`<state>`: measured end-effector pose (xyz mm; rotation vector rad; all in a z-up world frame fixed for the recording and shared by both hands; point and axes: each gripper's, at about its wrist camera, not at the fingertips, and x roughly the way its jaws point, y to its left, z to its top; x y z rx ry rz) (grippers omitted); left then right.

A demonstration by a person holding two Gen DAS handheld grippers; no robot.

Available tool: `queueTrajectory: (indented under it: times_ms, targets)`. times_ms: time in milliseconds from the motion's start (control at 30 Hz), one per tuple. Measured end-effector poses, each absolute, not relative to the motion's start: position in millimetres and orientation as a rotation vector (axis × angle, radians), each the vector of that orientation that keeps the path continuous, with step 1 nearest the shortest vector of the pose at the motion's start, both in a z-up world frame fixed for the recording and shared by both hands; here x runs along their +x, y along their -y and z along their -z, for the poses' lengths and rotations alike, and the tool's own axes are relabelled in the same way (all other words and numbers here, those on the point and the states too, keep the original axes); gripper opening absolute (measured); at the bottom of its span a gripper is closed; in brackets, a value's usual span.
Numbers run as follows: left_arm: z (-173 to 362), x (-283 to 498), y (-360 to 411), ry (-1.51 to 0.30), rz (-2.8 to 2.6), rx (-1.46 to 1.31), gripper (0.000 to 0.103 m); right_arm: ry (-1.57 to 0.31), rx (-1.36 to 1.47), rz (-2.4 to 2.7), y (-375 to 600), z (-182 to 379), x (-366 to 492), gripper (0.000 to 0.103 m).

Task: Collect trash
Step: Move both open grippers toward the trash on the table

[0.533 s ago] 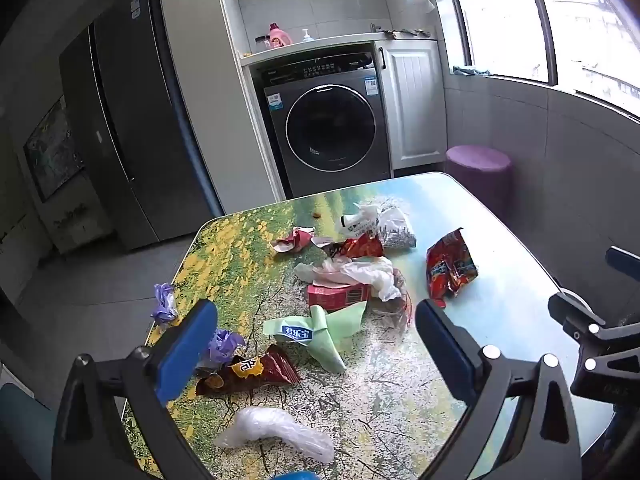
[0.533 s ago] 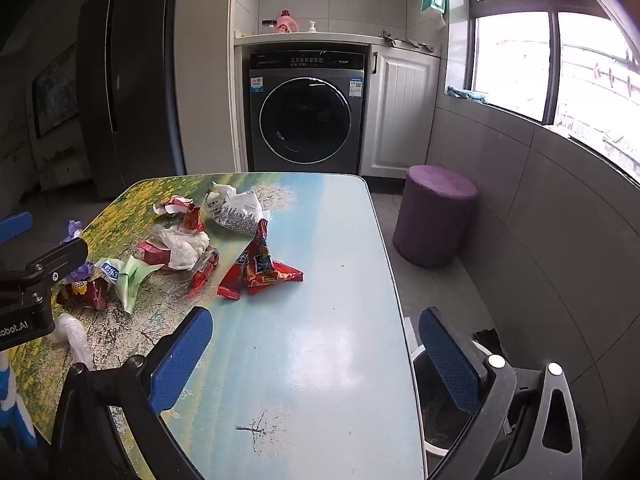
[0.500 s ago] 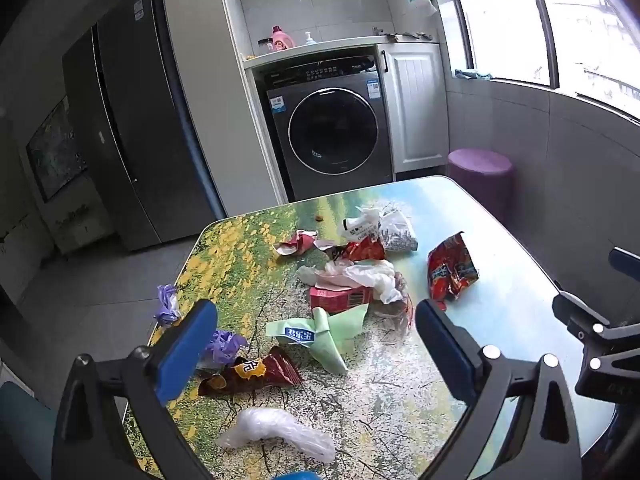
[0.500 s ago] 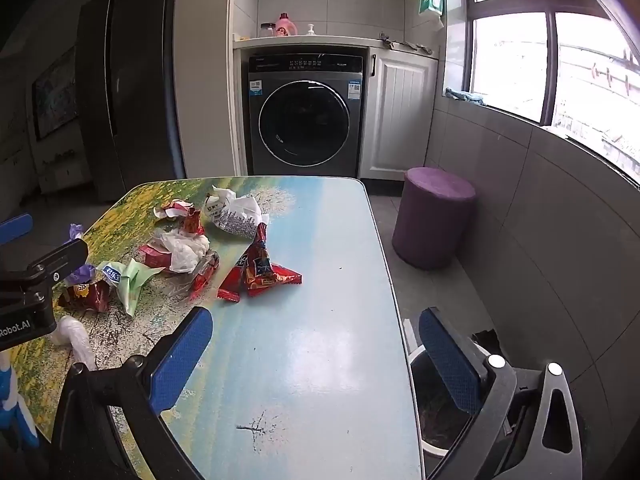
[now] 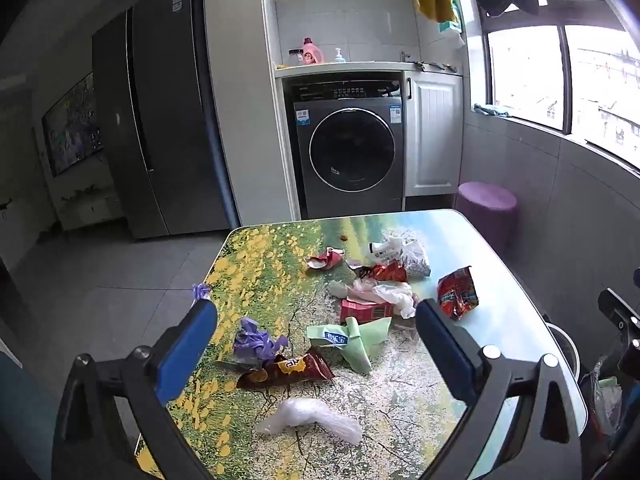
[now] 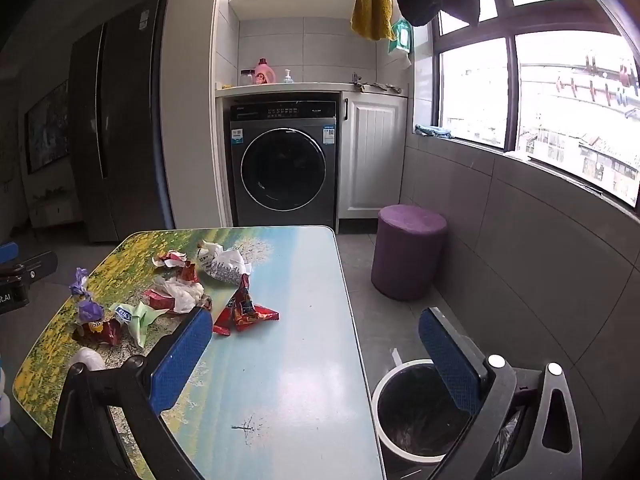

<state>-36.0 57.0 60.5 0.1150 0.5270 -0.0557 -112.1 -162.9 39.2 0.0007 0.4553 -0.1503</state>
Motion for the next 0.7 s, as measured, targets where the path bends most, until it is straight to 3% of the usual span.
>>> queueTrajectory:
  times_ms: [400,700]
  targets:
    - [-82.8,-53.1,-63.5,-0.458,0.069,0.057,0.101,-0.359,0.068,0.185,185.4,-60.8,-146.5,0.103]
    - [-53.7,-35.3,-48.0,-0.563,0.163,0.117,0.101,-0.441,0.09,0.146,191.1,-41.8,-121.5,0.103]
